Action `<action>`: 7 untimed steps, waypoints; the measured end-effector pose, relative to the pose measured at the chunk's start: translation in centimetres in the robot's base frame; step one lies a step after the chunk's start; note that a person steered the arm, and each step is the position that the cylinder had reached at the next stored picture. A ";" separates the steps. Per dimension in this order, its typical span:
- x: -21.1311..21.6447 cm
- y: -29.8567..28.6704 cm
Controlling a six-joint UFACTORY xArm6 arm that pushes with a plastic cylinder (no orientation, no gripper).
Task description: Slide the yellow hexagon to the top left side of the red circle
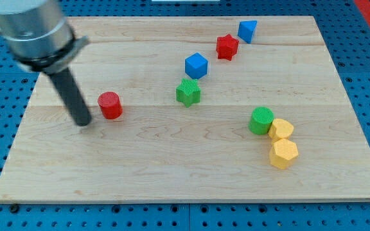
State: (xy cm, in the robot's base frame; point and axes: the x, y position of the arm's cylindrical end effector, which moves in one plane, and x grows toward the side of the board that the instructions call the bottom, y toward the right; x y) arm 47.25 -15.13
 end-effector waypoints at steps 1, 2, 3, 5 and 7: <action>-2.7 4.6; -0.9 3.8; 3.7 8.5; 14.7 20.0; 10.1 30.8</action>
State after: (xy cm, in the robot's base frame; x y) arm 57.39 15.72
